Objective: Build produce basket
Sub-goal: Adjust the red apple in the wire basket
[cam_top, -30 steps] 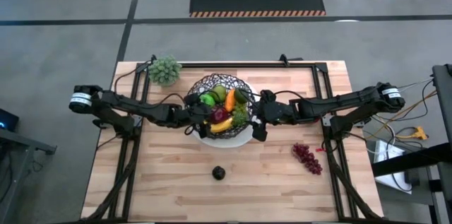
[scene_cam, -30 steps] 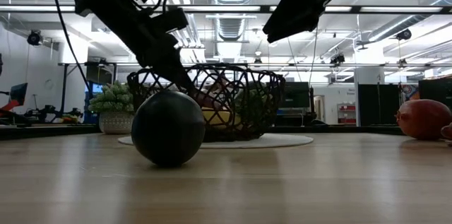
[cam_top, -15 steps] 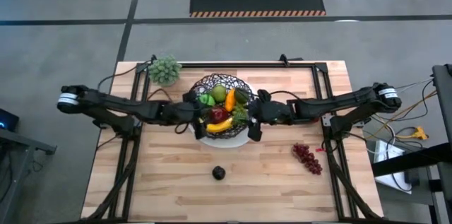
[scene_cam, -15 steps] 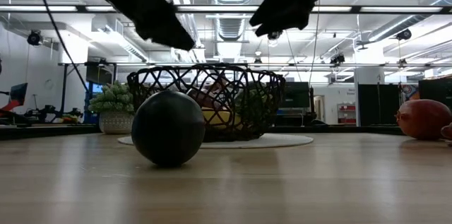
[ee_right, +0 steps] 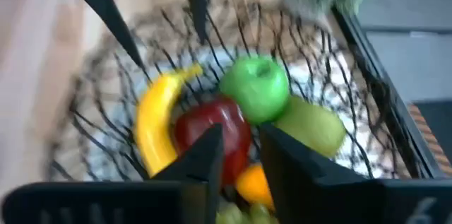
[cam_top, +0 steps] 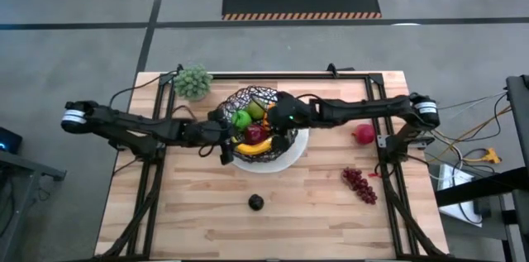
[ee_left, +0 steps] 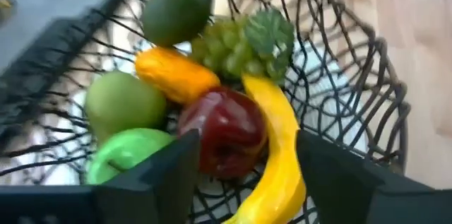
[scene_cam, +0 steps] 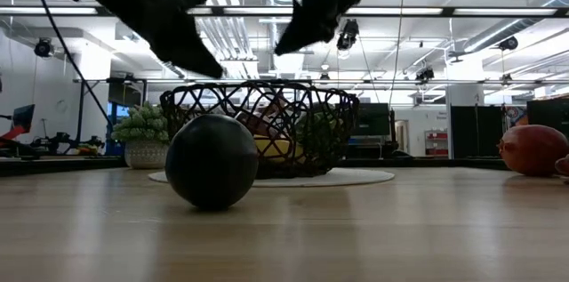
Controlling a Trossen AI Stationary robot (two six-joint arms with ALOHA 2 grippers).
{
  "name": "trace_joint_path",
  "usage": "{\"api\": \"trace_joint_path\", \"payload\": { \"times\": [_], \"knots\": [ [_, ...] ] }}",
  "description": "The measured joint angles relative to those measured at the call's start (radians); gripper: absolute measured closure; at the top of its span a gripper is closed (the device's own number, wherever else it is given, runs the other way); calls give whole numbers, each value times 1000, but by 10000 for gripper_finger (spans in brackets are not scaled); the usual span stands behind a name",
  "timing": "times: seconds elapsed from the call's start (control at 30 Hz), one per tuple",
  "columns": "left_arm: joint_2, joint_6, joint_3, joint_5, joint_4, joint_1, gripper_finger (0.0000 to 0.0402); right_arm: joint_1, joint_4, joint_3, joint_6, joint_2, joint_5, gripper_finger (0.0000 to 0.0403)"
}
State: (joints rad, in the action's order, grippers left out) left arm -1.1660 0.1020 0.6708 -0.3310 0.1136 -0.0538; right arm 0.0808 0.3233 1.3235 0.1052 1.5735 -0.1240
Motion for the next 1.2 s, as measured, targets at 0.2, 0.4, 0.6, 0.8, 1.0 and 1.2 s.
{"api": "trace_joint_path", "payload": {
  "times": [0.2,0.4,0.6,0.8,1.0,1.2],
  "knots": [
    [-91,-37,86,93,145,75,311,40,72,-24,54,13,4,389],
    [-144,-105,139,165,183,121,392,54,49,-56,66,16,58,394],
    [-208,-114,163,168,176,131,400,53,86,-82,59,-7,46,394],
    [-245,-122,165,169,173,142,400,57,200,-94,3,-121,-40,394],
    [-266,-127,165,170,149,144,400,57,338,-156,-137,-235,-117,394],
    [-266,-111,165,170,137,144,400,64,334,-317,-257,-315,-133,394]
  ]
}}
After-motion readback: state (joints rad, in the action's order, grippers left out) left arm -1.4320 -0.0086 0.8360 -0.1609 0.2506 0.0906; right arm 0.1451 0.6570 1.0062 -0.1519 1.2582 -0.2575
